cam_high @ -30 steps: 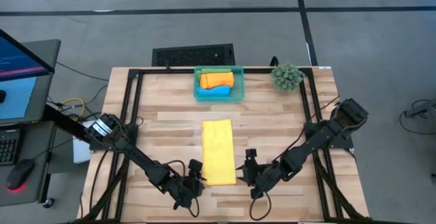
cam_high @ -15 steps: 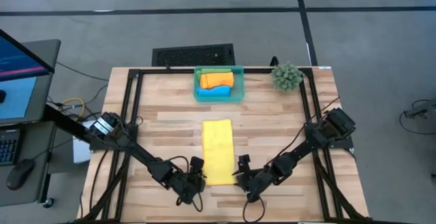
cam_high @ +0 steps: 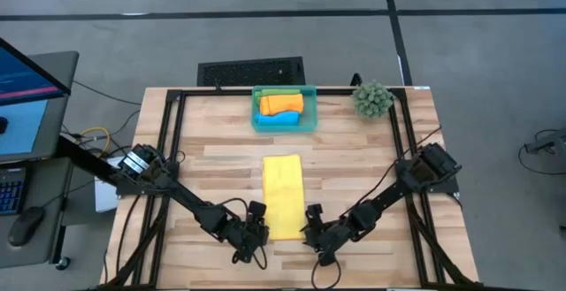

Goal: Roll microfiber towels into tight, uniform cylinder then place into a basket
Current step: Roll the yellow towel

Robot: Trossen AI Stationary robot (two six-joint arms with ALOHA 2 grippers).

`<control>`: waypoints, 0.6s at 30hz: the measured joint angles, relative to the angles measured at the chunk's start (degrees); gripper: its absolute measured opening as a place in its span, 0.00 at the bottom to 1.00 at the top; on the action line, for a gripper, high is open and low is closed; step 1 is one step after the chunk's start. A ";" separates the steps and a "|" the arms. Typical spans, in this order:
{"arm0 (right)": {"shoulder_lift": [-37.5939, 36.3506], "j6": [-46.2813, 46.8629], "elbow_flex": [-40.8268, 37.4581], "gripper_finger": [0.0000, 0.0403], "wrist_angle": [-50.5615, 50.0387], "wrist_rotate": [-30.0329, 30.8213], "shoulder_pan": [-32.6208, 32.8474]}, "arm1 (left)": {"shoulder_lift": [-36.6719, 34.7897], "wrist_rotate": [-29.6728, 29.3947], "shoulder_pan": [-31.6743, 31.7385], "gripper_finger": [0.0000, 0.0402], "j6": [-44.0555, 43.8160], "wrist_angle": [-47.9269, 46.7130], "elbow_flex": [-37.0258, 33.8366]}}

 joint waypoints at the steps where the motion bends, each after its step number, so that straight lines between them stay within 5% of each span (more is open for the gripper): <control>1: 0.71 -0.02 0.06 0.49 0.20 -0.04 0.00 | 0.00 0.00 -0.02 0.38 -0.25 0.02 0.00; 11: 3.11 0.26 0.20 0.47 1.19 -1.62 -1.07 | 0.00 -0.11 0.05 0.38 -4.97 -0.35 0.00; 18: 2.87 0.44 0.13 0.32 1.40 -2.34 -1.89 | 0.00 -0.76 0.05 0.35 -5.35 -0.31 0.00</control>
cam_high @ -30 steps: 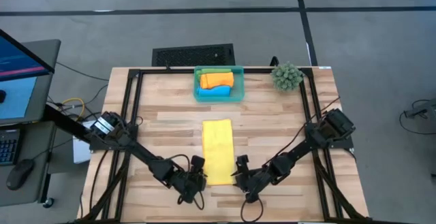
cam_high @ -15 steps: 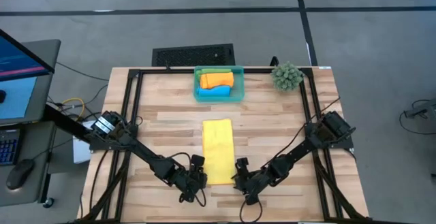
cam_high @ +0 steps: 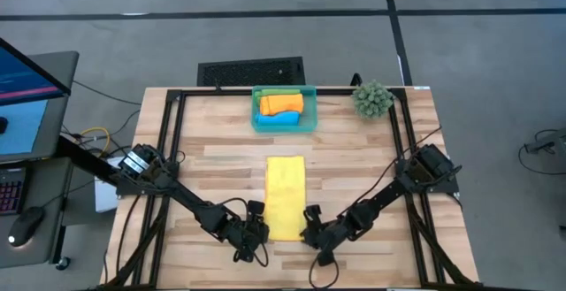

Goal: Roll microfiber towels into tight, uniform cylinder then place into a basket
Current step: Roll the yellow towel

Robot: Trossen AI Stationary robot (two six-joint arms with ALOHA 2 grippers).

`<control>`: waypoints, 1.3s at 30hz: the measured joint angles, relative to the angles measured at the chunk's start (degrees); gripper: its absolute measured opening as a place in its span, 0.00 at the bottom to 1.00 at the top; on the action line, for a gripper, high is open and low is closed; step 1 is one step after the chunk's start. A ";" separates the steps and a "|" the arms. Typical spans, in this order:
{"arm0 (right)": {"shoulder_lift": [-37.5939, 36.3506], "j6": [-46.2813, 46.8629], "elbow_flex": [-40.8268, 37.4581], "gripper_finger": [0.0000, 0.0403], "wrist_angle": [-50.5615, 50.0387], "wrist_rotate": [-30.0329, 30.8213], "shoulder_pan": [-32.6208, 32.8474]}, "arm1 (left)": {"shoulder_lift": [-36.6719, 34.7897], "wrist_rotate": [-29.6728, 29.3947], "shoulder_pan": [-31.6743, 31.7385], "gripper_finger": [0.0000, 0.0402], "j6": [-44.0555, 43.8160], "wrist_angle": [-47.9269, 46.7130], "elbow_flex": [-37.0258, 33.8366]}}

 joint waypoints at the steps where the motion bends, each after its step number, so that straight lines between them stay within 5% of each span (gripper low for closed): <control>1: 0.02 0.00 0.00 0.28 0.01 0.04 -0.13 | 0.00 0.00 0.00 0.33 -0.44 0.01 -0.01; 13: 0.09 -0.40 -0.12 0.04 0.31 1.69 -0.90 | 0.00 0.20 -0.31 0.02 1.87 2.40 -0.02; 30: -1.70 -0.07 11.53 0.03 -16.96 1.11 2.08 | 0.00 -0.35 -4.81 0.01 0.42 3.16 2.04; 39: -1.81 -0.24 16.30 0.01 -21.87 9.20 4.64 | 0.00 -5.63 -7.14 0.01 0.78 -10.19 9.47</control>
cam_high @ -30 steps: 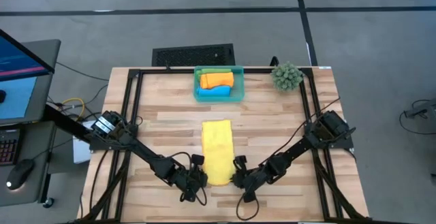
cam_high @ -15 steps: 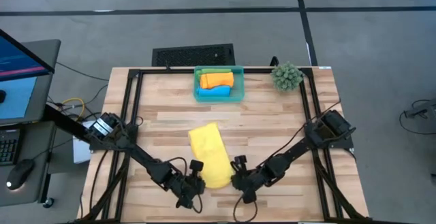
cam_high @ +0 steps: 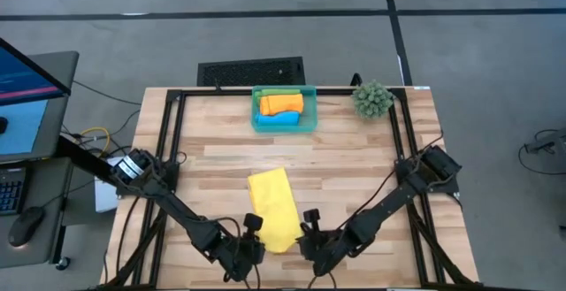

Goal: Roll microfiber towels into tight, uniform cylinder then place into a basket
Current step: Roll the yellow towel

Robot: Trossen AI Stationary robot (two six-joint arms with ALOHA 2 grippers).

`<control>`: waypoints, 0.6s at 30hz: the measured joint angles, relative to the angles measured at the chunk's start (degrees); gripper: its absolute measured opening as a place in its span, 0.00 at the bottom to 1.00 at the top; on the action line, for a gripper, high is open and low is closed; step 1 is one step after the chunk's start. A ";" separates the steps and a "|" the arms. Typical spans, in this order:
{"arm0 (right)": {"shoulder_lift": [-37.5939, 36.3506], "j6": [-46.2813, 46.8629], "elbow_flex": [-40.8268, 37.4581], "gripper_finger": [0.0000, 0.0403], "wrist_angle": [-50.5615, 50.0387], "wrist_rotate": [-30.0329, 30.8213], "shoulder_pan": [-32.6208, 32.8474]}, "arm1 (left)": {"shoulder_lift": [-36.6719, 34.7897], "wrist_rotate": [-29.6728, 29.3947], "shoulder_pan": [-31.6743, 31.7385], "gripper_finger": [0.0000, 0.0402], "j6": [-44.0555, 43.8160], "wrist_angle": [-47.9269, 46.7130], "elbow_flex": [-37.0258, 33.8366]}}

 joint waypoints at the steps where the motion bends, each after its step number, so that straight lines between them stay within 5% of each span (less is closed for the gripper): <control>1: 0.00 -0.07 0.84 0.02 -1.28 0.99 0.35 | 0.00 -0.38 -0.24 0.01 -0.37 -2.05 1.05; 18: -0.02 -2.65 11.93 0.03 -17.38 13.89 1.48 | 0.00 -7.76 -2.67 0.01 -6.14 -27.91 13.98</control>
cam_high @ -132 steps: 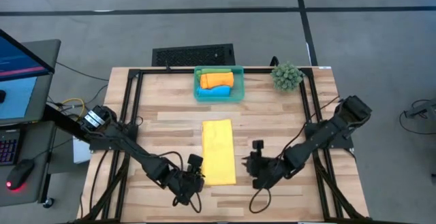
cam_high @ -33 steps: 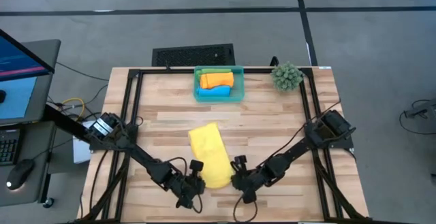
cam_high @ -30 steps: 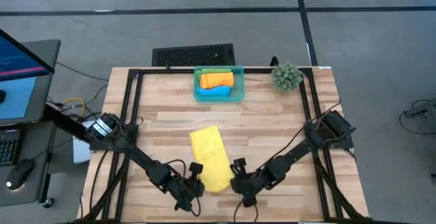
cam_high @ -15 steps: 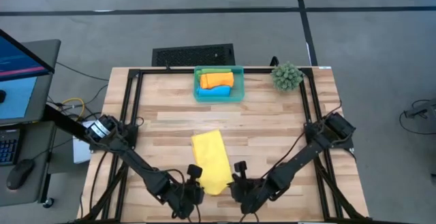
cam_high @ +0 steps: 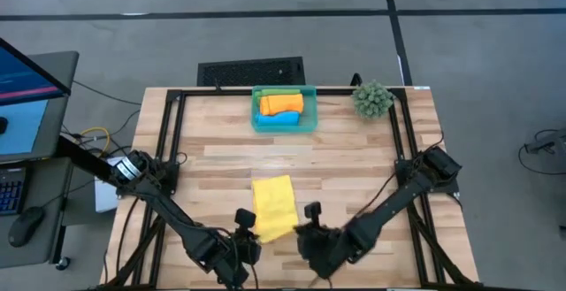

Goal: Roll microfiber towels into tight, uniform cylinder then place into a basket
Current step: Roll the yellow towel

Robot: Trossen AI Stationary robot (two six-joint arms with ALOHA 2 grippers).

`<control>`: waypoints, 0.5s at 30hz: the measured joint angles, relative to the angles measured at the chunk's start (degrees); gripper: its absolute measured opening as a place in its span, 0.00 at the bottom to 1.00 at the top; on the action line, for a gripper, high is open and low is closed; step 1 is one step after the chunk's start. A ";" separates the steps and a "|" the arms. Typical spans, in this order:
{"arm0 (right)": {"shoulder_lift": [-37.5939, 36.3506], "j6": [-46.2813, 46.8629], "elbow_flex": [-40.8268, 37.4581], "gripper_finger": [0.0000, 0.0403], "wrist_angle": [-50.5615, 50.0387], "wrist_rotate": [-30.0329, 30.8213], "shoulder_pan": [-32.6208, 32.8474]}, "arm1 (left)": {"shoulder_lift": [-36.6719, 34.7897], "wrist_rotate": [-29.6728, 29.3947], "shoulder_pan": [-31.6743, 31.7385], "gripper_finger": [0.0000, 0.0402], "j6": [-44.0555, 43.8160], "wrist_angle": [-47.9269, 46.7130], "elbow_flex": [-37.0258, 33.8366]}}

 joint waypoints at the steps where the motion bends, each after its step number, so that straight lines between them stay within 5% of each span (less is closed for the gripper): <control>1: 0.00 -0.63 0.03 0.03 -0.76 0.61 -0.95 | 0.00 -0.38 0.36 0.01 -0.58 -1.46 -0.01; 15: -0.04 -3.69 0.14 0.02 -9.47 -0.58 -18.05 | 0.00 -6.67 9.23 0.01 -13.36 -21.38 0.01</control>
